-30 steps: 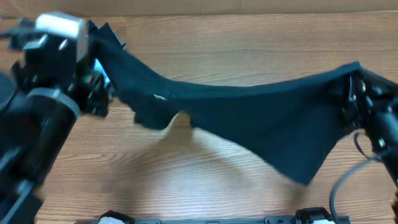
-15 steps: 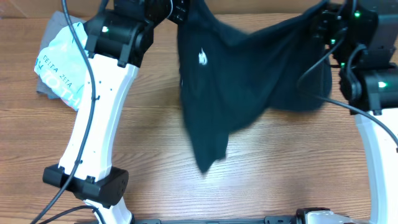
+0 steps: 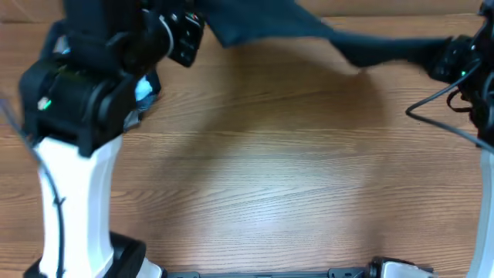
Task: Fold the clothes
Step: 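Lower the held black T-shirt flat onto the table with both grippers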
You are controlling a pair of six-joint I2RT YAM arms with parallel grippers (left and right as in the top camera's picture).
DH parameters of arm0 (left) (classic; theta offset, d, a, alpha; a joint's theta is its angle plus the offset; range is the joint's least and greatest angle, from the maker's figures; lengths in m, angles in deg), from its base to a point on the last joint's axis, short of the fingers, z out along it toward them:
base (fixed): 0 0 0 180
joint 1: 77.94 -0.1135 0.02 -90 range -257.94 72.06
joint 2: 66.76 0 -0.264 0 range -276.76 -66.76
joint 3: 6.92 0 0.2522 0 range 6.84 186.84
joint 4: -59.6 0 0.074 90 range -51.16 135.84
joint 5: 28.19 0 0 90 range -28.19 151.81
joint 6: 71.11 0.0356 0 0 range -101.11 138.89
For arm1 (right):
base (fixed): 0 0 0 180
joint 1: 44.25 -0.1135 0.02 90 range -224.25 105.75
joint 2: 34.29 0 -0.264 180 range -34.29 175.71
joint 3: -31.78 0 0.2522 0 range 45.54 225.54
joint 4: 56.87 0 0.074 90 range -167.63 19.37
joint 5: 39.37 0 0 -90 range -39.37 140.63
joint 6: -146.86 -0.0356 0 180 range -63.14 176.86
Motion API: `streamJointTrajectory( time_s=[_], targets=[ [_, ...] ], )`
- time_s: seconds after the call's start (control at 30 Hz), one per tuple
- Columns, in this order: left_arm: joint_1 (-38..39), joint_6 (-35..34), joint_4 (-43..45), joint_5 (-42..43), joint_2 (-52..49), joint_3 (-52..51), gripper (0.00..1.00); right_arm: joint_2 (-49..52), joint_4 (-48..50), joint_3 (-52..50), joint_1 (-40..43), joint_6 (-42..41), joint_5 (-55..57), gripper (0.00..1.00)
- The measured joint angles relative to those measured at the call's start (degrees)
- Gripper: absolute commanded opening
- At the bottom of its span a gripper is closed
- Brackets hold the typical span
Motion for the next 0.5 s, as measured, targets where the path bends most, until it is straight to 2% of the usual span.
streamJointTrajectory(
  time_s=[0.33, 0.37, 0.5],
  targets=[
    [0.0, -5.3, -18.6, 0.7, -17.8, -6.9, 0.04, 13.2, -11.9, -6.1, 1.4, 2.9, -8.5, 0.07],
    [0.0, -5.7, -19.8, 1.1, -18.7, -7.0, 0.04, 13.6, -12.3, -7.3, 1.2, 3.1, -9.3, 0.08],
    [0.0, -6.6, -22.5, 2.3, -19.6, -7.0, 0.04, 13.6, -11.6, -11.3, 0.9, 2.7, -12.8, 0.26]
  ],
)
